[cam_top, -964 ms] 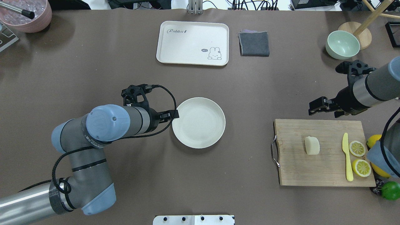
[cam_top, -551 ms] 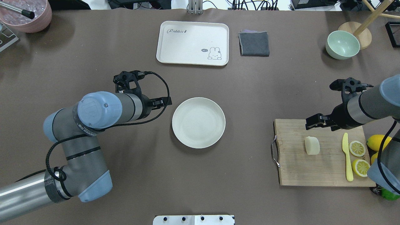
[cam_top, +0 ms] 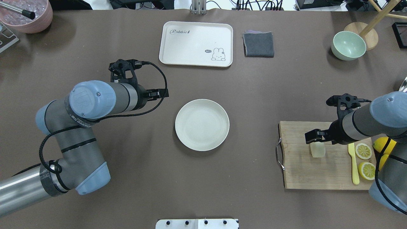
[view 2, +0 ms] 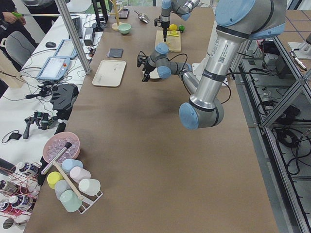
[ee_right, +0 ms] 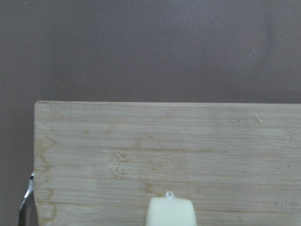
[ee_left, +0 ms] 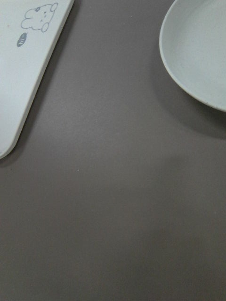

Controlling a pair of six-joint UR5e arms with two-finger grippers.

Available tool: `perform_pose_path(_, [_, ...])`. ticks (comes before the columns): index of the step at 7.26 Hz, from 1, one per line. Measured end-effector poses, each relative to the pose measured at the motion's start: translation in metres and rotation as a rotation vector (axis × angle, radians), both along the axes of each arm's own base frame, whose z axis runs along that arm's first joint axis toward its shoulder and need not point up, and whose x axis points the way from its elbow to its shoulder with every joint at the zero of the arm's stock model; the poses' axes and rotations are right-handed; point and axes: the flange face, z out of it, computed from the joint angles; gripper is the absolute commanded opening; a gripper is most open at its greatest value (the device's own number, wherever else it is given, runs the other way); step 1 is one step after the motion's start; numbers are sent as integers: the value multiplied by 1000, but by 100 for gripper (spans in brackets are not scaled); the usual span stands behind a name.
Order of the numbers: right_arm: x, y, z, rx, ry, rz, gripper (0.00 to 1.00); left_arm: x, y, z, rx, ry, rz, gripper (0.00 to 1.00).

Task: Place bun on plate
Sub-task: 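Lower the right gripper onto the cream bun and grasp it, then carry the bun with the right gripper and lower it onto the plate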

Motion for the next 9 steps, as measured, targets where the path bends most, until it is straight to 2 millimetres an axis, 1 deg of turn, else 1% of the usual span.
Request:
perform_pose_path(1, [-1, 1, 3, -3, 5, -2, 0, -1, -1, 0, 0, 0, -2, 98])
perform_pose_path(4, [-2, 1, 1, 1, 2, -3, 0, -2, -1, 3, 1, -3, -4, 98])
perform_pose_path(5, [-4, -1, -5, 6, -8, -4, 0, -2, -1, 9, -1, -10, -4, 98])
perform_pose_path(6, [-7, -7, -16, 14, -27, -2, 0, -4, -3, 13, 5, -23, 0, 98])
perform_pose_path(7, [-12, -21, -39, 19, -50, 9, 0, -8, -6, 19, 27, -50, 14, 98])
perform_pose_path(8, [-20, -39, -70, 14, -58, 21, 0, -15, -10, 28, 41, -78, 35, 98])
perform_pose_path(9, [-33, -55, -108, 7, -56, 29, 0, -26, -15, 41, 32, -95, 68, 98])
